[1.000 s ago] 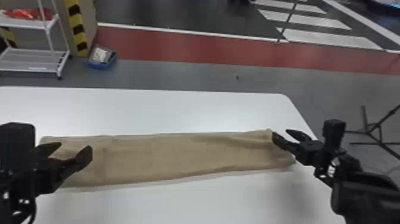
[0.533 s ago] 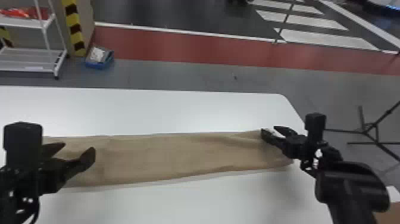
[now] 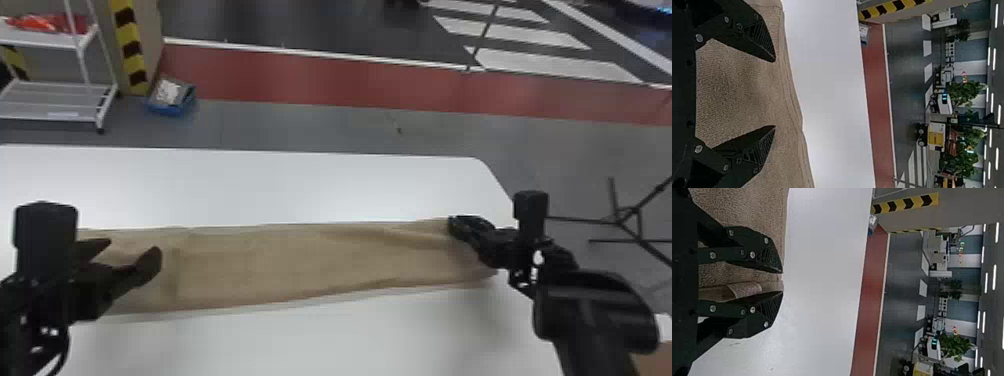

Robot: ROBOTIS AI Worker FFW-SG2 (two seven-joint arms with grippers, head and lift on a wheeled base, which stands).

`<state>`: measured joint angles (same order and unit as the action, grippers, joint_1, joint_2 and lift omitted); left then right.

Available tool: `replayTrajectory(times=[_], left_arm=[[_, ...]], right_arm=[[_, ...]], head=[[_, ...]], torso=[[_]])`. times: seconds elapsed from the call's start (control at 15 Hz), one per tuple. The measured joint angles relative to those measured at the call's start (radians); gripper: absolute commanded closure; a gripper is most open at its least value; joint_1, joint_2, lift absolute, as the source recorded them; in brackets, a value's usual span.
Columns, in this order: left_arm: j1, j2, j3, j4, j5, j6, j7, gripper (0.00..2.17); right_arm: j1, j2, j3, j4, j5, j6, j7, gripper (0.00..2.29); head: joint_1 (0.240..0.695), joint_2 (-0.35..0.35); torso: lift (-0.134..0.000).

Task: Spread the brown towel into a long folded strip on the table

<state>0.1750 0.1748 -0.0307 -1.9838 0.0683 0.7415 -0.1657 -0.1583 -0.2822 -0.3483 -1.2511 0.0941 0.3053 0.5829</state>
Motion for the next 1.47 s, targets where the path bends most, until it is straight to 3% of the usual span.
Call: replayTrajectory(times=[0.13,1.27,1.4,1.47], left_arm=[[-0.003,0.000,0.000,0.002,-0.008,0.013,0.000,0.33],[-0.016,-0.003,-0.015,0.006,-0.024,0.062,0.004,0.34],[-0.017,-0.003,-0.020,0.005,-0.025,0.062,0.004,0.34],[-0.017,-0.003,-0.021,0.005,-0.025,0.062,0.005,0.34]], right_arm=[[0.002,0.000,-0.003,-0.006,-0.004,0.004,0.000,1.15],[0.061,-0.029,-0.065,-0.058,-0.027,0.008,0.005,1.15],[0.064,-0.029,-0.051,-0.060,-0.019,0.005,0.002,1.13],[0.065,-0.027,-0.046,-0.060,-0.017,0.001,-0.001,0.95]], head=[[0.695,-0.230],[0.695,-0.278],[0.695,-0.275],[0.695,-0.273]], torso=[[-0.119],[-0.119],[-0.119],[-0.119]])
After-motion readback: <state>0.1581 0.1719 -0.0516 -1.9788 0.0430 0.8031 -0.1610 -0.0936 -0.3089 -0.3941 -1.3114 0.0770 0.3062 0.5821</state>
